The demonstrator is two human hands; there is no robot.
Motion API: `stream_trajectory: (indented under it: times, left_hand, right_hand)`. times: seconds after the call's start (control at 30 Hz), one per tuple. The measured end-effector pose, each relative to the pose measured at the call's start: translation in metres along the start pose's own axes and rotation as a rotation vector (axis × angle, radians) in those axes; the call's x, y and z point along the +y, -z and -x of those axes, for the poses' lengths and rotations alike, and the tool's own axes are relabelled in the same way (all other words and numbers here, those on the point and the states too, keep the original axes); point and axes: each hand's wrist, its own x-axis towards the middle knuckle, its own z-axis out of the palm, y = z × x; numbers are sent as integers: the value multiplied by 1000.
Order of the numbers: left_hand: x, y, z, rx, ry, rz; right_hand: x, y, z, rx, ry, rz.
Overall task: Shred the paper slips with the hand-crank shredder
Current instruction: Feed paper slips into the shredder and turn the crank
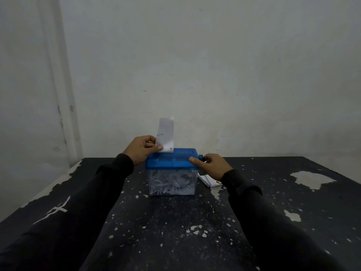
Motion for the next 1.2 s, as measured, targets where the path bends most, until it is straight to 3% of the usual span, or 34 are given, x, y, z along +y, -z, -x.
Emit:
stream_trajectory:
  times: [0.13, 0.83, 1.0, 1.2]
  left_hand:
    - [-1, -2, 1, 54, -2, 37]
    - [0, -3, -1, -5, -4, -15]
    - [-2, -9, 1, 43, -97, -245]
    - [-12, -29, 4, 85, -79, -173]
  right_hand:
    - [-1, 2, -2, -12, -19, 1]
    - [-14, 6, 7, -4, -86, -79]
    - [-23, 10, 6, 38, -141, -148]
    - [-26, 16, 12, 0, -32, -68]
